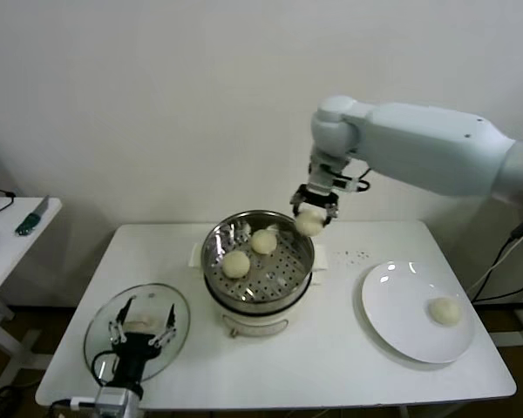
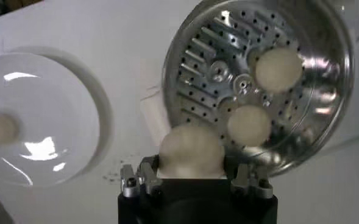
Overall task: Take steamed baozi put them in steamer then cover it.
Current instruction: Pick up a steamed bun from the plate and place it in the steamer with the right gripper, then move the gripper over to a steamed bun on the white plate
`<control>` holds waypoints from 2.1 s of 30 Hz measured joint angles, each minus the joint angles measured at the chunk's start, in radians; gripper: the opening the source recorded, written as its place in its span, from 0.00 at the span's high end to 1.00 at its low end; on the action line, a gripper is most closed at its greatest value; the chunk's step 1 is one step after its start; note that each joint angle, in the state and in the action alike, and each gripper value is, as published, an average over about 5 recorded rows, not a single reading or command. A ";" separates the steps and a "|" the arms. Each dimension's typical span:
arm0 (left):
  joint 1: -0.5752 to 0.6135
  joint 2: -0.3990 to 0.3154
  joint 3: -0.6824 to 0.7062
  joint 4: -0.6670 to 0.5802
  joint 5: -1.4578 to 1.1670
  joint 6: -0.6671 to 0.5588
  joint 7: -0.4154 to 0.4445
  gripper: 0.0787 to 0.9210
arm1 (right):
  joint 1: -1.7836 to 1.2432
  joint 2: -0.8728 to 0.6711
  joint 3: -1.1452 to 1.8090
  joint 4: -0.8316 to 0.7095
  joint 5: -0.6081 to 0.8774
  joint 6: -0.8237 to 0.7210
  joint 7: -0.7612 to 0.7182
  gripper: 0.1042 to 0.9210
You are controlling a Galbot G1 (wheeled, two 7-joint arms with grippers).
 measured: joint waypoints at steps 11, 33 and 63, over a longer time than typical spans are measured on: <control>-0.017 0.006 -0.003 -0.001 -0.003 0.012 -0.001 0.12 | -0.112 0.124 0.021 0.036 -0.106 0.070 -0.006 0.28; -0.030 0.009 0.005 0.018 -0.011 0.011 -0.001 0.12 | -0.204 0.158 0.015 0.073 -0.198 0.086 -0.016 0.13; -0.032 0.020 0.029 -0.011 -0.028 0.038 -0.013 0.12 | 0.009 -0.198 -0.148 -0.033 0.210 -0.338 0.201 0.12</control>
